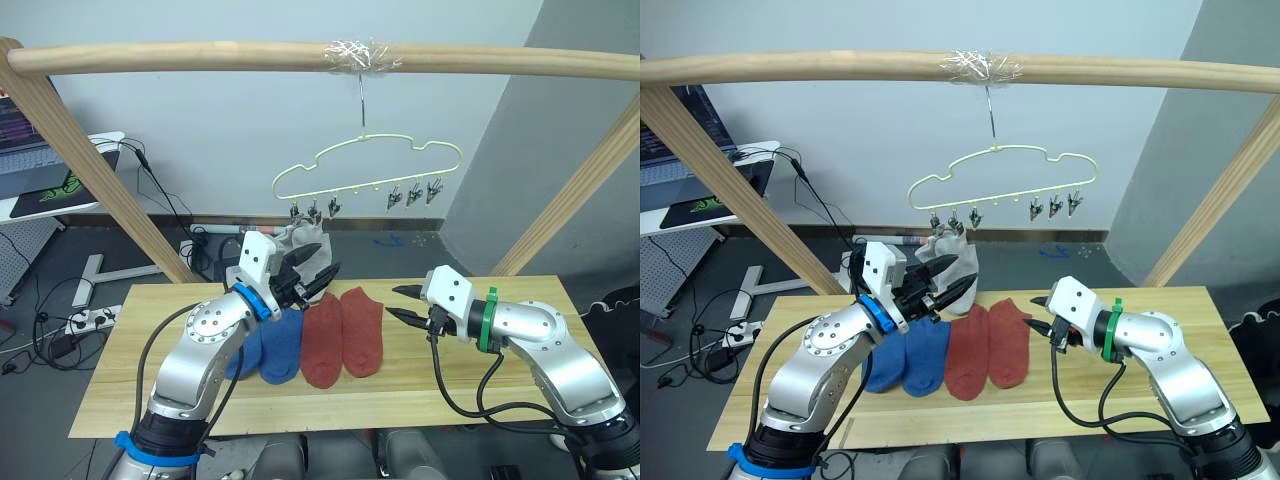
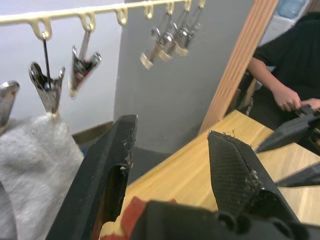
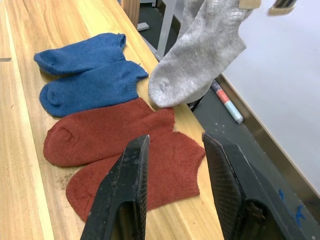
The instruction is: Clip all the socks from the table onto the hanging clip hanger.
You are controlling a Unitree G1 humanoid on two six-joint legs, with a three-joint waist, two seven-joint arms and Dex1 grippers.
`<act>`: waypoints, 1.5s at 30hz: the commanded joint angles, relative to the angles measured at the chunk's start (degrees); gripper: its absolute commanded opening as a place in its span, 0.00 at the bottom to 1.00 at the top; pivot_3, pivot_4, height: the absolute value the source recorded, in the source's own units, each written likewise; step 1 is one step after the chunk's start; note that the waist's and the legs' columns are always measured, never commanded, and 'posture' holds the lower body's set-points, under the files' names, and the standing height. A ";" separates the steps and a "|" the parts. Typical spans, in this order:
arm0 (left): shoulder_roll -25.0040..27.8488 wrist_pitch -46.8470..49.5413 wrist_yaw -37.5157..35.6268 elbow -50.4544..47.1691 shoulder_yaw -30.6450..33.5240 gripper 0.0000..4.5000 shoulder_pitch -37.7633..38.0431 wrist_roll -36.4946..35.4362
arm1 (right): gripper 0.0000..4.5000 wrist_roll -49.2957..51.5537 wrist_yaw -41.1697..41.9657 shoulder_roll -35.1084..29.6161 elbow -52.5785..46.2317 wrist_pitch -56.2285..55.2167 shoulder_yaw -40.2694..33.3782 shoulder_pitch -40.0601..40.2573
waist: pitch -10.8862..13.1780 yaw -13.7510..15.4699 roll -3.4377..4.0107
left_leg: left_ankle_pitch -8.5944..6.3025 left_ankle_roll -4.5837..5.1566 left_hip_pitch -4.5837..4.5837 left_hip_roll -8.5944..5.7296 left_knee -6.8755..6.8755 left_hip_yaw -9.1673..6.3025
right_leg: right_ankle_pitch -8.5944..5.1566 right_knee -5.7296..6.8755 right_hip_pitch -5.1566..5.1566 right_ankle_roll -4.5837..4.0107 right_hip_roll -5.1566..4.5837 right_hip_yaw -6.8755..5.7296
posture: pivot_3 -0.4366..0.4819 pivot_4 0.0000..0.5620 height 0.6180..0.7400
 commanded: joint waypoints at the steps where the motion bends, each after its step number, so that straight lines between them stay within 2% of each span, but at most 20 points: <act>1: -0.11 -2.25 0.32 -1.81 -0.54 0.57 0.61 1.57 | 0.38 0.98 -0.89 -0.33 -2.47 0.25 -1.85 0.32 | 0.00 -0.01 0.00 | 0.00 0.00 0.00 0.00 0.00 0.00 | 0.01 0.00 0.00 -0.02 0.00 0.00 | 0.39 0.26 0.97; 7: -0.70 -2.57 1.28 -1.26 -2.20 0.57 1.17 4.08 | 0.38 0.93 -1.36 -0.74 -2.55 0.22 -2.30 1.13 | 0.00 0.02 0.00 | 0.00 0.00 -0.01 -0.01 0.00 0.00 | 0.01 -0.01 0.00 -0.02 0.00 0.00 | 0.40 0.26 0.97; 14: -4.22 -4.49 6.20 -0.65 -2.12 0.57 1.87 7.56 | 0.38 1.38 -1.50 -0.87 -2.74 -0.75 -3.68 1.31 | 0.00 0.10 0.00 | 0.00 0.00 0.00 -0.01 0.01 0.00 | 0.01 0.00 0.00 -0.01 0.00 0.00 | 0.40 0.25 0.97; 21: -4.56 -6.33 6.98 1.58 -0.16 0.57 -0.11 8.07 | 0.38 2.96 -2.43 1.64 -0.91 -4.60 -5.74 0.31 | -0.83 0.12 -0.01 | 0.00 0.00 -0.01 -0.01 0.01 0.00 | 0.05 0.01 0.00 -0.07 0.00 -0.01 | 0.41 0.14 0.97; 28: -4.63 -8.22 6.81 3.45 0.14 0.57 -1.62 8.80 | 0.38 2.85 -2.69 2.68 1.89 -8.18 -6.28 -1.03 | -3.37 0.17 -0.05 | 0.00 0.00 0.02 -0.03 0.01 0.01 | 0.06 -0.01 0.03 -0.09 0.00 -0.01 | 0.43 0.08 0.97; 38: -6.47 -8.54 8.42 2.80 -1.64 0.57 0.44 10.88 | 0.38 2.26 -2.88 1.15 2.71 -8.49 -6.29 0.03 | -4.14 0.22 -0.02 | 0.02 0.02 0.16 -0.03 0.15 0.02 | 0.06 0.11 0.16 -0.06 0.04 0.03 | 0.44 0.08 0.97; 45: -7.32 -5.51 9.35 3.32 -3.50 0.57 0.70 12.65 | 0.38 1.46 -3.30 -1.24 2.36 -6.80 -5.98 1.28 | -4.20 0.27 -0.02 | 0.02 0.03 0.17 -0.03 0.18 0.02 | 0.06 0.12 0.19 -0.05 0.04 0.04 | 0.43 0.13 0.97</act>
